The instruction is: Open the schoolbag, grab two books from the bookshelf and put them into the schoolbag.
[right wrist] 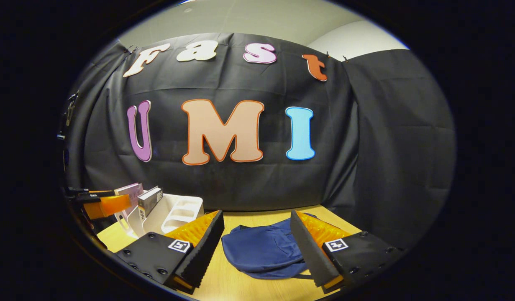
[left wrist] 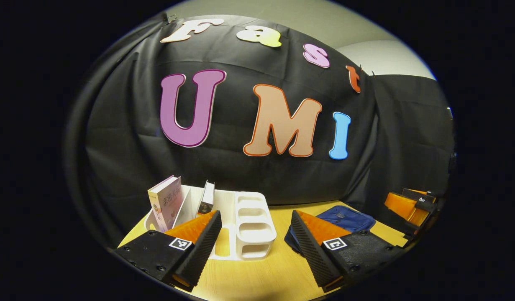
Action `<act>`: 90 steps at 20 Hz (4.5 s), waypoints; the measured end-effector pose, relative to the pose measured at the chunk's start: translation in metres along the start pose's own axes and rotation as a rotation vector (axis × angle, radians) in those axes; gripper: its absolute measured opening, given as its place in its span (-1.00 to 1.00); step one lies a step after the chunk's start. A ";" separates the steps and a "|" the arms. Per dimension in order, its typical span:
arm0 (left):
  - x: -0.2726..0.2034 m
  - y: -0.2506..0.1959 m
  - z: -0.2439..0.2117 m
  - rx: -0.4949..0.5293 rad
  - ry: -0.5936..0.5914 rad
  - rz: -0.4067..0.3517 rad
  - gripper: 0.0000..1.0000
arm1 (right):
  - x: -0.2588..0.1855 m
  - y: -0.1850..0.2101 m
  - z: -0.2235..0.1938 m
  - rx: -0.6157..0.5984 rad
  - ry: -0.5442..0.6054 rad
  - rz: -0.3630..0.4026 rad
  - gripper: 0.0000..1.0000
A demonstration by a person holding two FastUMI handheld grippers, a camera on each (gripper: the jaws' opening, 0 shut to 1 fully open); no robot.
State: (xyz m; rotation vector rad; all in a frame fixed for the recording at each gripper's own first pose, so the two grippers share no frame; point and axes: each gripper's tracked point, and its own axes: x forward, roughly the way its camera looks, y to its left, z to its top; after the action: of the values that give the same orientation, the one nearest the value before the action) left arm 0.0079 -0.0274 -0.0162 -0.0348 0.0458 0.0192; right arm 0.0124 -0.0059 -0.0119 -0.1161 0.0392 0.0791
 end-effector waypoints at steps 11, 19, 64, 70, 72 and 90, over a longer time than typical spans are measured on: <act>-0.038 0.025 -0.009 0.002 -0.003 0.154 0.95 | 0.009 0.022 -0.043 -0.237 0.031 0.139 1.00; -0.049 0.039 -0.013 0.020 0.004 0.237 0.94 | 0.032 0.010 -0.147 -0.552 0.163 0.164 0.84; -0.047 0.064 -0.019 0.032 0.047 0.352 0.95 | 0.125 0.009 -0.278 -1.221 0.251 0.293 -0.02; -0.041 0.065 -0.021 0.032 0.056 0.348 0.96 | 0.137 0.007 -0.249 -1.142 0.188 0.248 -0.78; -0.039 0.066 -0.022 0.033 0.058 0.346 0.96 | 0.137 0.003 -0.247 -1.086 0.215 0.246 -0.94; 0.080 0.092 0.017 0.131 0.302 0.129 0.92 | 0.145 -0.023 -0.183 -0.926 0.198 0.191 -0.93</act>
State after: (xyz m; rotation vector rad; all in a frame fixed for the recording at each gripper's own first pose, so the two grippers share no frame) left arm 0.0865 0.0670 -0.0057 0.0962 0.3511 0.1397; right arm 0.1522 -0.0394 -0.1974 -1.0471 0.2109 0.2736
